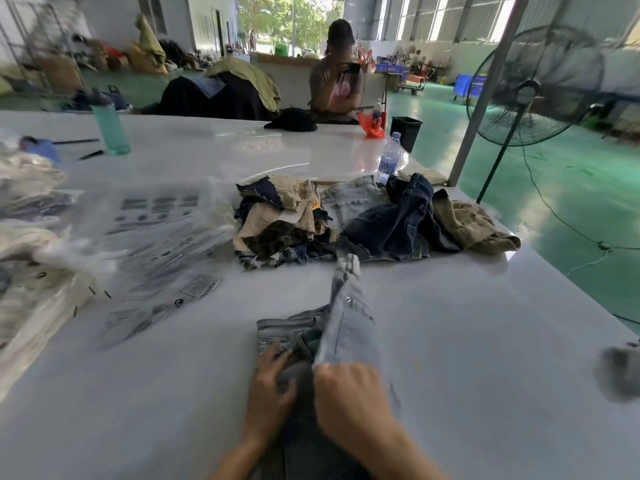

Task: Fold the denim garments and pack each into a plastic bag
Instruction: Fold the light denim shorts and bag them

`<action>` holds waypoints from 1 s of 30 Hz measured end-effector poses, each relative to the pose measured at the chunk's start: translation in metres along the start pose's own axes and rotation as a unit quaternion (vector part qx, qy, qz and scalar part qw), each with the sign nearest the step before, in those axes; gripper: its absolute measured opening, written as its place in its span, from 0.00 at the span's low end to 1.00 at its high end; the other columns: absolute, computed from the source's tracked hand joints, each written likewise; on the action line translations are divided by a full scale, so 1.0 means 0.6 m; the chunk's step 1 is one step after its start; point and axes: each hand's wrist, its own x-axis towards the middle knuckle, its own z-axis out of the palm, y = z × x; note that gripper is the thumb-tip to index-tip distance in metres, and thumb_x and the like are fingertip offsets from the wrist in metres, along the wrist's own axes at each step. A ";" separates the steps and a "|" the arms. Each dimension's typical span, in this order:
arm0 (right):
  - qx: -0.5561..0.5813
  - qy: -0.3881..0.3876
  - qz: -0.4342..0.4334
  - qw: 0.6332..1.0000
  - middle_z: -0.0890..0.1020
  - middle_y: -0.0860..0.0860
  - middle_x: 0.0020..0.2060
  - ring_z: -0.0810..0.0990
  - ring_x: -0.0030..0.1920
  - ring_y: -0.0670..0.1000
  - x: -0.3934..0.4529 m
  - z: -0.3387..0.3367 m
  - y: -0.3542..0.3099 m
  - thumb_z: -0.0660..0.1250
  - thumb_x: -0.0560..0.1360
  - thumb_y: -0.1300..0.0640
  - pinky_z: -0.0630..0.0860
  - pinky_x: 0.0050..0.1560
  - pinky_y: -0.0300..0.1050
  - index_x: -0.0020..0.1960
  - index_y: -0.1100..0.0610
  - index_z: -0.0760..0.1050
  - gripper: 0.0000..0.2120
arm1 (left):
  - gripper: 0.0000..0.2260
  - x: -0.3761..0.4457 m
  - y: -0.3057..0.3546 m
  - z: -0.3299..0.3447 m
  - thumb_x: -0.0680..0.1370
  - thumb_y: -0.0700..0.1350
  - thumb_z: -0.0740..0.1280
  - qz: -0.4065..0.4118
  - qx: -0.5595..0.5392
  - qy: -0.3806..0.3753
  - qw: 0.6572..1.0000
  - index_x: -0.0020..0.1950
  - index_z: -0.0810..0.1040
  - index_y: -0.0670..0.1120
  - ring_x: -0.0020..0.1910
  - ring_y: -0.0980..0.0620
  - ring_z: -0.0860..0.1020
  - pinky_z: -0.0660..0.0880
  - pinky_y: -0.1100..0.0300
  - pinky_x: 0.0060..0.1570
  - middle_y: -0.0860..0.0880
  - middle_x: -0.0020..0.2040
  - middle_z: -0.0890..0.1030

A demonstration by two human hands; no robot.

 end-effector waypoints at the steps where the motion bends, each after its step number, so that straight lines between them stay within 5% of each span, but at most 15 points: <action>1: 0.014 -0.041 -0.023 0.999 0.80 0.53 0.24 0.80 0.24 0.50 -0.002 0.021 -0.032 0.77 0.50 0.44 0.64 0.23 0.36 0.36 0.57 0.82 0.20 | 0.22 0.006 -0.006 -0.013 0.72 0.35 0.70 -0.044 -0.026 0.076 0.996 0.65 0.74 0.36 0.71 0.40 0.65 0.61 0.50 0.70 0.38 0.71 0.66; 3: 0.054 -0.129 -0.030 0.990 0.84 0.58 0.39 0.84 0.40 0.54 -0.011 0.058 -0.079 0.72 0.67 0.45 0.75 0.37 0.42 0.52 0.56 0.83 0.19 | 0.20 0.013 -0.015 -0.037 0.72 0.31 0.67 -0.156 -0.054 0.117 0.979 0.65 0.74 0.34 0.67 0.40 0.70 0.65 0.51 0.67 0.36 0.67 0.72; 6: 0.147 -0.273 -0.033 0.950 0.77 0.63 0.59 0.77 0.59 0.59 -0.022 0.113 -0.107 0.58 0.80 0.57 0.70 0.53 0.48 0.64 0.62 0.71 0.15 | 0.17 0.014 -0.024 -0.051 0.75 0.32 0.63 -0.203 -0.080 0.070 0.973 0.64 0.75 0.40 0.58 0.42 0.77 0.72 0.55 0.53 0.39 0.59 0.80; 10: 0.164 -0.137 -0.004 0.977 0.84 0.58 0.46 0.83 0.48 0.55 -0.031 0.106 -0.083 0.62 0.76 0.52 0.75 0.44 0.44 0.52 0.53 0.79 0.10 | 0.14 0.025 -0.025 -0.060 0.78 0.34 0.61 -0.179 -0.112 0.063 0.975 0.63 0.77 0.38 0.60 0.45 0.77 0.71 0.55 0.57 0.41 0.60 0.79; 14: 0.201 -0.260 -0.035 0.944 0.78 0.59 0.58 0.77 0.58 0.58 -0.032 0.093 -0.066 0.57 0.79 0.53 0.67 0.48 0.45 0.60 0.58 0.73 0.14 | 0.10 0.042 -0.018 -0.063 0.80 0.38 0.59 -0.171 -0.120 0.063 0.976 0.54 0.80 0.36 0.54 0.42 0.78 0.72 0.53 0.52 0.38 0.54 0.81; 17: 0.265 -0.277 -0.049 0.922 0.80 0.55 0.53 0.77 0.53 0.54 -0.020 0.064 -0.061 0.63 0.77 0.46 0.64 0.47 0.41 0.55 0.55 0.78 0.14 | 0.10 0.056 -0.020 -0.063 0.80 0.37 0.59 -0.162 -0.053 0.033 0.985 0.45 0.78 0.34 0.47 0.38 0.78 0.71 0.50 0.45 0.34 0.47 0.81; 19: 0.292 -0.180 -0.007 0.939 0.79 0.55 0.52 0.75 0.50 0.53 0.009 0.051 -0.055 0.63 0.76 0.42 0.68 0.49 0.42 0.47 0.53 0.77 0.15 | 0.10 0.062 -0.019 -0.065 0.80 0.37 0.59 -0.152 -0.028 -0.001 0.988 0.41 0.76 0.37 0.47 0.38 0.78 0.70 0.50 0.45 0.33 0.48 0.80; 20: 0.265 -0.125 0.012 0.956 0.77 0.55 0.58 0.73 0.57 0.53 0.030 0.058 -0.053 0.61 0.77 0.41 0.69 0.55 0.45 0.53 0.51 0.76 0.16 | 0.10 0.061 -0.016 -0.066 0.80 0.38 0.58 -0.147 -0.009 -0.023 0.989 0.41 0.75 0.39 0.49 0.38 0.78 0.70 0.51 0.46 0.33 0.51 0.80; 22: 0.226 -0.068 0.045 0.971 0.62 0.52 0.74 0.58 0.74 0.54 0.072 0.083 -0.054 0.54 0.79 0.39 0.58 0.70 0.57 0.71 0.46 0.64 0.24 | 0.09 0.053 -0.009 -0.059 0.80 0.39 0.58 -0.124 0.041 -0.071 0.989 0.49 0.77 0.41 0.55 0.41 0.78 0.70 0.55 0.49 0.37 0.56 0.80; 25: 0.179 -0.116 0.067 0.975 0.44 0.50 0.78 0.36 0.76 0.59 0.117 0.142 -0.047 0.47 0.78 0.35 0.36 0.66 0.75 0.76 0.39 0.47 0.28 | 0.14 0.023 0.007 -0.029 0.81 0.41 0.57 -0.091 0.081 -0.111 0.986 0.64 0.74 0.40 0.61 0.43 0.76 0.68 0.57 0.55 0.40 0.62 0.77; 30: 0.134 -0.164 0.063 0.975 0.44 0.48 0.78 0.34 0.76 0.55 0.127 0.223 0.017 0.50 0.76 0.38 0.23 0.55 0.75 0.77 0.43 0.49 0.31 | 0.12 -0.018 0.027 -0.007 0.80 0.43 0.58 -0.059 0.130 -0.193 0.971 0.60 0.73 0.40 0.62 0.45 0.73 0.65 0.58 0.58 0.41 0.63 0.74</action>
